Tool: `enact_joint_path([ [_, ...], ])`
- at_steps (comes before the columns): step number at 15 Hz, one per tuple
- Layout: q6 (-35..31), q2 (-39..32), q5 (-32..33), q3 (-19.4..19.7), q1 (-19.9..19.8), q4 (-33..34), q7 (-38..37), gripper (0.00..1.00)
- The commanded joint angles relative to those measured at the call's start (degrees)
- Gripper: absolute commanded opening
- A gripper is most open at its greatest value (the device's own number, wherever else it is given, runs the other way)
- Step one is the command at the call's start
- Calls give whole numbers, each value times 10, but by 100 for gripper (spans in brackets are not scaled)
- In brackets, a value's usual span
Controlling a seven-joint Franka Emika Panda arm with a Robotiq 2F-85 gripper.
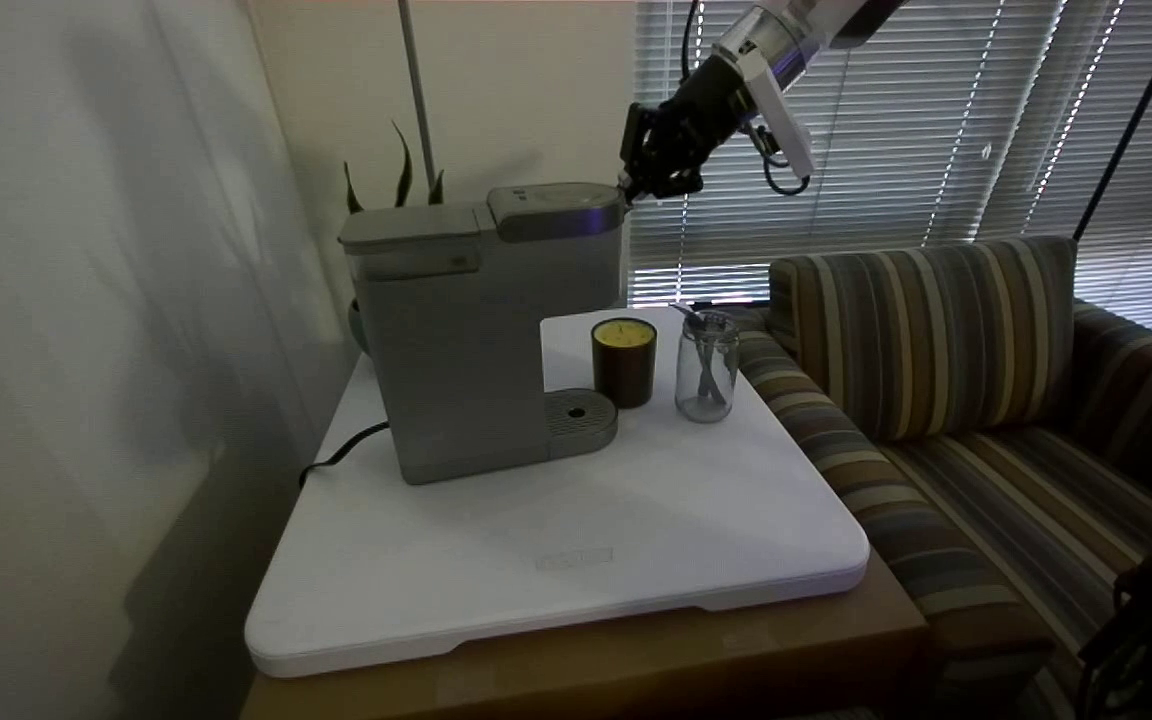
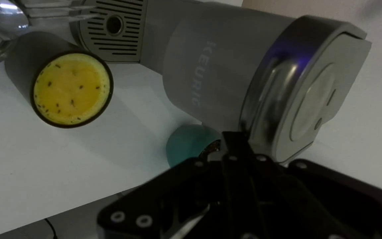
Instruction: Open the water reservoir lid on the Keurig machine
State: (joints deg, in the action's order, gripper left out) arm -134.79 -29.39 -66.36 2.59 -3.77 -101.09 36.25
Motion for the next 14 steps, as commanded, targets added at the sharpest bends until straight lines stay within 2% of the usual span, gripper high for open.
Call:
enact_joint_path([
  [1, 20, 12, 40, -7, -9, -2, -43, 0],
  [7, 26, 39, 85, -14, -16, -18, -83, 0],
  [14, 46, 57, 71, -22, -24, -17, -81, 0],
])
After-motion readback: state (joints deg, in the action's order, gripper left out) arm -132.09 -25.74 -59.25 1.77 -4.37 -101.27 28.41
